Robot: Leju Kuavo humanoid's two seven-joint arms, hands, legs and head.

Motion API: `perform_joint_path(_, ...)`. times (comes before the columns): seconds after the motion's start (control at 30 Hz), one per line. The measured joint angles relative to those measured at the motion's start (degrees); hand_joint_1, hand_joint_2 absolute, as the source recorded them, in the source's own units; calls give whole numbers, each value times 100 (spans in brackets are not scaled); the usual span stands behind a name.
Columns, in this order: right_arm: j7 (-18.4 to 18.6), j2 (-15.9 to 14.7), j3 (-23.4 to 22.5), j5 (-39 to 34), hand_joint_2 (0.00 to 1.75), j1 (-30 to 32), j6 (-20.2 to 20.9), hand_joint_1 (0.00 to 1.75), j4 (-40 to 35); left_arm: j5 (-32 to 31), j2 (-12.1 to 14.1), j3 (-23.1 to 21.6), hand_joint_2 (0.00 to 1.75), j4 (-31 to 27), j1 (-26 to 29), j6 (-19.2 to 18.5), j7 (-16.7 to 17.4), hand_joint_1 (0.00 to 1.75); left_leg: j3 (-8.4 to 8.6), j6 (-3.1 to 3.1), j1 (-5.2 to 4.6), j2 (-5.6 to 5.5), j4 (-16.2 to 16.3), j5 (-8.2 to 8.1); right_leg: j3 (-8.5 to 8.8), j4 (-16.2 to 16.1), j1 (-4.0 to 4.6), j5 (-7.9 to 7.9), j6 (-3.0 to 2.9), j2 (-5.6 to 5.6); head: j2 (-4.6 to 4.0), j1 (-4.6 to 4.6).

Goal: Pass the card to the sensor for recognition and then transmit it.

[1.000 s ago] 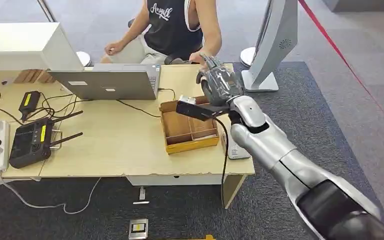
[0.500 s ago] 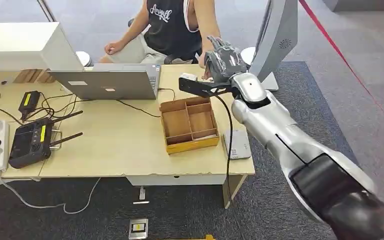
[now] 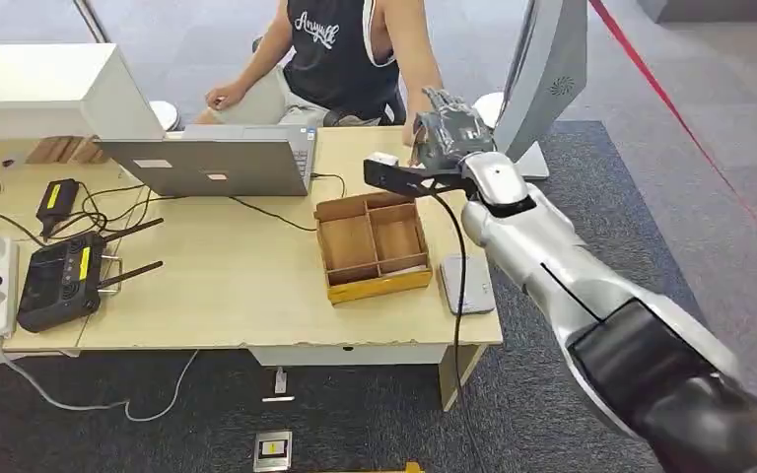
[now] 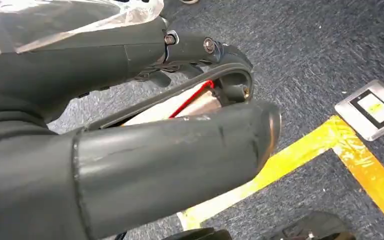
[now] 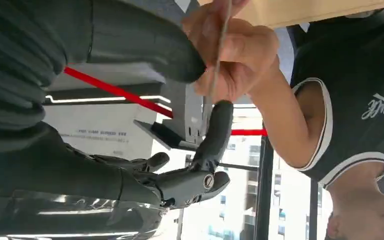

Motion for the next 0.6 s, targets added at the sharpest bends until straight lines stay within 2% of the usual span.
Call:
perform_joint_path(0.37, 35, -77, 122, 391, 0, -152, -470, 0, 125, 142, 17, 4, 0, 0, 10, 7, -50, 0, 3, 0, 0, 0, 2, 0, 1, 0, 0, 1, 1, 0, 0, 0)
perform_joint_path(0.5, 142, -392, 153, 682, 0, -287, -807, 0, -49, 265, 11, 22, 0, 0, 25, 29, -50, 0, 1, 1, -1, -4, 13, 0, 0, -1, -1, 2, 2, -1, 0, -2)
perform_joint_path(0.6, 351, -924, 112, 970, 0, -385, -822, 0, -476, 413, -2, 65, 0, 0, 69, 72, -37, 0, -3, 4, -2, -8, 17, -2, 2, -5, -1, 3, 4, -5, 0, 0)
